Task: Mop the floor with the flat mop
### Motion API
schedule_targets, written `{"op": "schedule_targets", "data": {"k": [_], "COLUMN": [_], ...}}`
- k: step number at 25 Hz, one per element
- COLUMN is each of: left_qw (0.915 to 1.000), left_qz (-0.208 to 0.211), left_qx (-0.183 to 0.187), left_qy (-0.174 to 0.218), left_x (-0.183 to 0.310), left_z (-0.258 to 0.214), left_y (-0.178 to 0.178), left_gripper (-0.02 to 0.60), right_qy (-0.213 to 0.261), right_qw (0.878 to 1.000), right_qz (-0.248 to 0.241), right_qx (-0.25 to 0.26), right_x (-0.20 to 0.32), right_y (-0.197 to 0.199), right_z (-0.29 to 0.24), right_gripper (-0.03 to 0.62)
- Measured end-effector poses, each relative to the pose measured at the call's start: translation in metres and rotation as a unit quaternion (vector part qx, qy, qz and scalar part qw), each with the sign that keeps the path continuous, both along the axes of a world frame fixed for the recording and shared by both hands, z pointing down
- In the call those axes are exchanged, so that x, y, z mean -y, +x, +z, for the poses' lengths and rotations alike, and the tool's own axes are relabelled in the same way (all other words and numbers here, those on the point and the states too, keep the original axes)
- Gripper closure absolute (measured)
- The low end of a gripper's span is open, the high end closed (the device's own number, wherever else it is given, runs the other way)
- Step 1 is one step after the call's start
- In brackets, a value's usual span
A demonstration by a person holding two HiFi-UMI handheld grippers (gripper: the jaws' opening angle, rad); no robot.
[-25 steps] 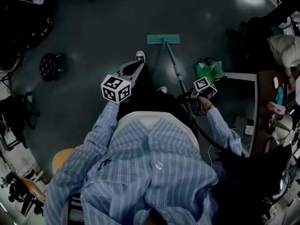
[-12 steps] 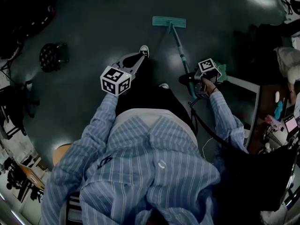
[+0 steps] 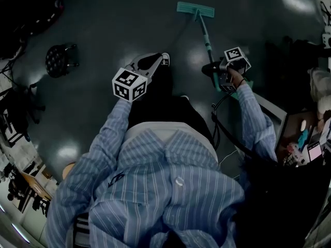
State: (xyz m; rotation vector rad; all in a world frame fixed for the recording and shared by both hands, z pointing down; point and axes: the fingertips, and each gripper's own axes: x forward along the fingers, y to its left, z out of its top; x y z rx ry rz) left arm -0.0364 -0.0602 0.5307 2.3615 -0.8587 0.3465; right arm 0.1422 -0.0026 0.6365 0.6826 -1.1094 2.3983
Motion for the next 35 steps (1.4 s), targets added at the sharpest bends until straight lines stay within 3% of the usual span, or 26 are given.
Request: {"op": "schedule_targets", "data": {"k": [14, 21, 29, 35], "left_qw": [0.9986, 0.9961, 0.9912, 0.9877], "left_qz": [0.008, -0.036, -0.076, -0.099], "left_qx": [-0.011, -0.020, -0.015, -0.005], "left_qy": [-0.051, -0.079, -0.108, -0.121], "left_x": [0.117, 0.147, 0.154, 0.145], "left_z": [0.041, 0.072, 0.108, 0.125], "left_y": [-0.029, -0.038, -0.069, -0.090], "left_gripper": [0.563, 0.563, 0.563, 0.563], "right_qy": [0.003, 0.015, 0.052, 0.063], "right_qw": [0.999, 0.998, 0.994, 0.991], "right_qz": [-0.022, -0.017, 0.059, 0.077], "right_qx": [-0.033, -0.056, -0.081, -0.088], "right_x": [0.240, 0.353, 0.480, 0.512], "right_y": [-0.036, -0.034, -0.019, -0.021], "right_z": [0.048, 0.089, 0.111, 0.114], "right_gripper": [0.574, 0.574, 0.576, 0.576]}}
